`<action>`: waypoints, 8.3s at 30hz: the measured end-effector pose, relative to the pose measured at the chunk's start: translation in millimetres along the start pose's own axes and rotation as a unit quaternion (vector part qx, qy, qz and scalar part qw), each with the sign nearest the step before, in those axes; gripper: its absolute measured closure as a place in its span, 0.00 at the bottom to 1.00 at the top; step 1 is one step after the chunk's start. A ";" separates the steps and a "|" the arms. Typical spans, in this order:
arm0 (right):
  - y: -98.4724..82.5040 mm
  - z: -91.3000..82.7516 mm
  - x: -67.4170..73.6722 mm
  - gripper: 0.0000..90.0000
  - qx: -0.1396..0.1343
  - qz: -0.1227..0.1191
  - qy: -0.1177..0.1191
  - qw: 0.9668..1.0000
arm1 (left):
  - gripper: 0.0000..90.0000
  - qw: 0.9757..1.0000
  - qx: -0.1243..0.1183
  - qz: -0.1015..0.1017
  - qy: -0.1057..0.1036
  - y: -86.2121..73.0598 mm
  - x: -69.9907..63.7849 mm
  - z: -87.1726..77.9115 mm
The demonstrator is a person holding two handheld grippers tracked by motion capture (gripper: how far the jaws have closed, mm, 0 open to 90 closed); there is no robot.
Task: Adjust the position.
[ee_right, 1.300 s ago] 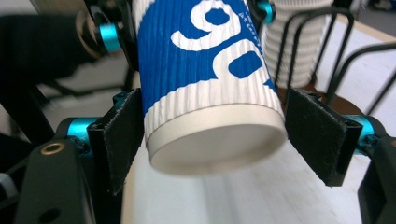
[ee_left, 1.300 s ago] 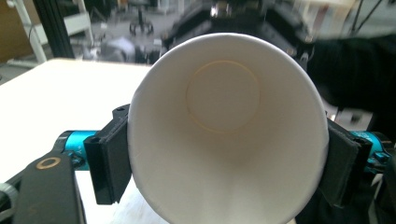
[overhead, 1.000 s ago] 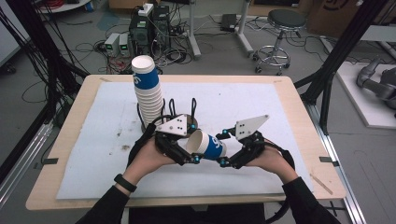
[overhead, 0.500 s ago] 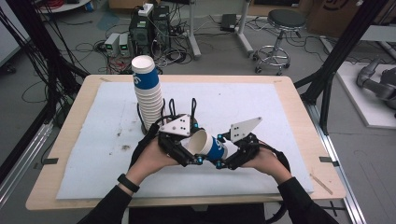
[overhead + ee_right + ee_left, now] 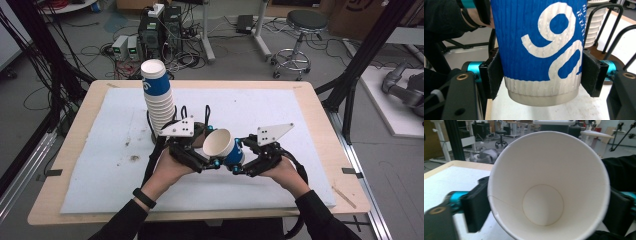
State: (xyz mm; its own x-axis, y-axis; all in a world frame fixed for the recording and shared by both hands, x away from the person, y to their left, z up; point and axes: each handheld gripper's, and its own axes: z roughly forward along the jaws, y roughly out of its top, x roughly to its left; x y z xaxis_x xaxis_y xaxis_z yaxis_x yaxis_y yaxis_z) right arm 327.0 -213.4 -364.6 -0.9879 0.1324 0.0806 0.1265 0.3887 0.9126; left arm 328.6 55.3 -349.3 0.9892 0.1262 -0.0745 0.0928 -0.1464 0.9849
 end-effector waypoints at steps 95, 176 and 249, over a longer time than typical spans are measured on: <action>-1.1 11.8 12.0 0.28 -0.103 0.037 -0.008 0.994 | 0.20 0.999 -0.027 0.019 -0.018 11.7 -7.3 19.2; 2.1 5.0 12.2 0.28 -0.130 0.044 -0.016 0.990 | 0.33 1.000 0.021 -0.002 -0.001 -29.4 -8.1 22.8; 7.5 0.7 14.7 0.22 -0.149 0.040 -0.019 0.988 | 0.21 1.000 0.001 0.003 -0.001 -30.1 -9.7 22.4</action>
State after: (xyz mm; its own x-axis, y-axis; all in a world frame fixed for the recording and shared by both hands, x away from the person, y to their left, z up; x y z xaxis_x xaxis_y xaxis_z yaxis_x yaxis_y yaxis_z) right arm 313.5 -207.9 -356.9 -0.9711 0.1874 0.1479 0.1668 0.0898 0.9819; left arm 318.7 36.5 -381.7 0.9901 0.1229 -0.0680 0.0863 -0.1501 0.9849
